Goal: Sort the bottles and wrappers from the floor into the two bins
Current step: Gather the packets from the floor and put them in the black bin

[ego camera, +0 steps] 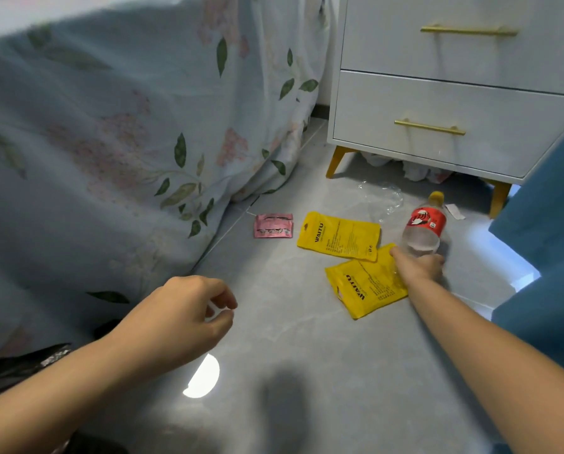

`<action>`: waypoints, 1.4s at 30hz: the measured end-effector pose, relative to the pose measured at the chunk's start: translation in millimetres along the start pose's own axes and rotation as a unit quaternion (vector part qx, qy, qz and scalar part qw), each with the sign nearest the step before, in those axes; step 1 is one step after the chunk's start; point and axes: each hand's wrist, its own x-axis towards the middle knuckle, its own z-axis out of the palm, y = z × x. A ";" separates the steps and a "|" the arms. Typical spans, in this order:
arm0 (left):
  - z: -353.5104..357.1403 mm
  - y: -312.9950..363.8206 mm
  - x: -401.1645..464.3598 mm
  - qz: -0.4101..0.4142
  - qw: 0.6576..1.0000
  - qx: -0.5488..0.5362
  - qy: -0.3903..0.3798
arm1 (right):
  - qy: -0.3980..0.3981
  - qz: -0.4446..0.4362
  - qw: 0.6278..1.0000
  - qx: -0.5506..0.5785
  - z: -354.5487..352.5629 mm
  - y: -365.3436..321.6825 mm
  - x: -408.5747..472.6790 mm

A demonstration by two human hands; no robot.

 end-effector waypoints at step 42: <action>-103.5 -155.4 -469.5 -0.243 0.605 -0.572 0.497 | -0.767 -0.413 0.437 -0.223 -0.6 -46.5 -580.8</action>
